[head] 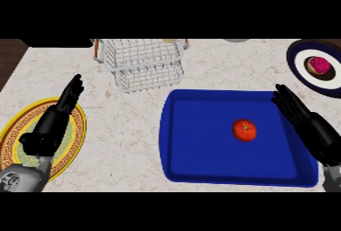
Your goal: Pick the tomato from the tray and place it in the tiered basket
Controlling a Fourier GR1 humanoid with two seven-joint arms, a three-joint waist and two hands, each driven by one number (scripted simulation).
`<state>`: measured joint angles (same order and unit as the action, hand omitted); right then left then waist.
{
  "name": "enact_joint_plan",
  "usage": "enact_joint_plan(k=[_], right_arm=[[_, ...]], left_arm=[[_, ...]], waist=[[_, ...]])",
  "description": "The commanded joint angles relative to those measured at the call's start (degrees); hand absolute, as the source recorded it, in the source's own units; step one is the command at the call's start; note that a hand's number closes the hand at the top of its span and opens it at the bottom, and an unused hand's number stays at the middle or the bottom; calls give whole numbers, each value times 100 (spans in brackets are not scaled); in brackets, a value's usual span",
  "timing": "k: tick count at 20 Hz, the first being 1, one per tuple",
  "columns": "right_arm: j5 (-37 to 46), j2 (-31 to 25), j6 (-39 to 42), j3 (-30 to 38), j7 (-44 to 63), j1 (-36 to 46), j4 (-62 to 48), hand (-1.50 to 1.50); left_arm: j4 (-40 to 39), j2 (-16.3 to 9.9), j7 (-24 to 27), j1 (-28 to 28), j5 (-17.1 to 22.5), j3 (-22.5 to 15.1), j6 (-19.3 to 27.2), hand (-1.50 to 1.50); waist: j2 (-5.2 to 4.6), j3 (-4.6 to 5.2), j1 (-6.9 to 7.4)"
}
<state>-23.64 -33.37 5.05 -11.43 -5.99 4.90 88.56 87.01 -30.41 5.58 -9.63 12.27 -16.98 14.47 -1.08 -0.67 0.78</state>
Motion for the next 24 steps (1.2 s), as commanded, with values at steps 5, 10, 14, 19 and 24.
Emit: enact_joint_plan(k=[5,10,14,19,24], right_arm=[[-2061,386,1009,1646,-904,670,-691,150],[-3090,1118,1355,1645,-287,710,-1724,-150],[-3615,635,3434,1832,-390,642,-2305,-150],[-2902,-373,4697,2310,-812,365,-2577,-150],[-953,-1651,4541,2537,-1099,232,-1637,-150]], left_arm=[[90,622,-344,-191,-115,111,719,0],[44,1088,-374,-137,-132,-216,824,0],[32,1141,-538,-194,-199,-168,935,0],[102,1434,-864,-319,-563,-387,1287,0],[21,1186,-642,-159,-426,-137,1122,0]], waist=[[73,34,-62],[17,27,60],[67,42,-1],[100,54,-82],[135,63,-217]])
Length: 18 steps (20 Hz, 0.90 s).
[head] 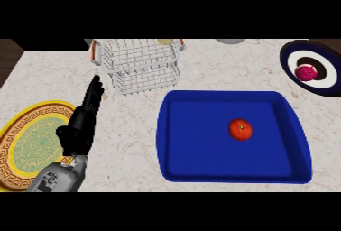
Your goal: Pick the tomato from the tray and place it in the tiered basket
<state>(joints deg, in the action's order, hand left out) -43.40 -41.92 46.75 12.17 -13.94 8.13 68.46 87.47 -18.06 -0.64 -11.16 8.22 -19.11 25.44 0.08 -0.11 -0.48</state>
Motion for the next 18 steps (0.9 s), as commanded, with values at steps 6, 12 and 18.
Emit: enact_joint_plan(k=[6,12,18], right_arm=[[2771,-1475,-564,-27,17,355,2066,-150],[3873,-1379,-1179,-674,873,77,3517,-150],[4112,-677,-1528,-1282,2386,171,4470,-150]], left_arm=[[54,83,27,103,-41,-64,-2,0],[-18,209,-39,58,-124,-19,91,0],[-115,317,61,60,-311,44,-62,0]], waist=[[43,26,8],[20,22,-30],[-2,16,48]])
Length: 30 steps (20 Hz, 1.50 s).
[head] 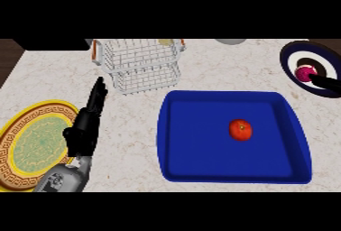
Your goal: Pick the tomato from the tray and place it in the tiered basket
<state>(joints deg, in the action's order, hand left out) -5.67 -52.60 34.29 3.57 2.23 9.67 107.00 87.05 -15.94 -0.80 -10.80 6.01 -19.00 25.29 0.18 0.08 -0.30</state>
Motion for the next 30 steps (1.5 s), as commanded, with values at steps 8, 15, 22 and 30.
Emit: enact_joint_plan(k=[8,15,22,30], right_arm=[[287,730,343,-786,2108,558,1065,-150],[435,749,1043,-518,2441,352,1041,-150],[1861,1279,1088,-743,1936,230,854,-150],[3042,1227,1147,-784,786,-189,676,-150]], left_arm=[[92,63,32,174,-8,426,-507,0],[80,392,-131,11,-458,396,-376,0],[99,580,-40,226,-681,436,-509,0],[601,444,-346,373,-589,699,-942,0]], waist=[[-15,-3,57],[-13,-6,30],[-19,-8,47],[-14,-11,49]])
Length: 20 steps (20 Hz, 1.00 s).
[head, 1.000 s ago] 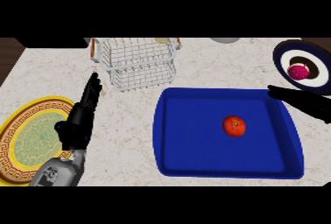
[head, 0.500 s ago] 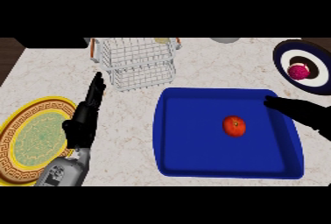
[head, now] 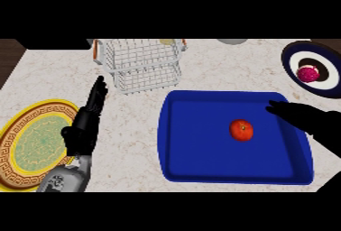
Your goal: Pick the tomato from the tray and place it in the tiered basket
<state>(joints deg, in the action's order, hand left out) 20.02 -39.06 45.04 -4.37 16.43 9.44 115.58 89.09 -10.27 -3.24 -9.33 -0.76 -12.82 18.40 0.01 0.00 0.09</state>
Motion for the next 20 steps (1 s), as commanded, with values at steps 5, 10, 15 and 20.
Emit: enact_joint_plan(k=[5,10,15,20], right_arm=[[1195,299,-122,-533,-678,372,-285,-150],[1957,515,-598,-458,-1315,51,-546,-150],[2166,684,-508,-164,-1122,88,-746,-150],[2496,855,-693,-229,-1453,-180,-1047,-150]], left_arm=[[218,3,-123,100,-12,200,-289,0],[27,178,24,34,-252,256,-339,0],[-188,330,132,6,-347,375,-306,0],[-176,418,-17,-130,-341,499,-428,0]], waist=[[-1,0,35],[-1,0,4],[2,1,-11],[0,0,-22]])
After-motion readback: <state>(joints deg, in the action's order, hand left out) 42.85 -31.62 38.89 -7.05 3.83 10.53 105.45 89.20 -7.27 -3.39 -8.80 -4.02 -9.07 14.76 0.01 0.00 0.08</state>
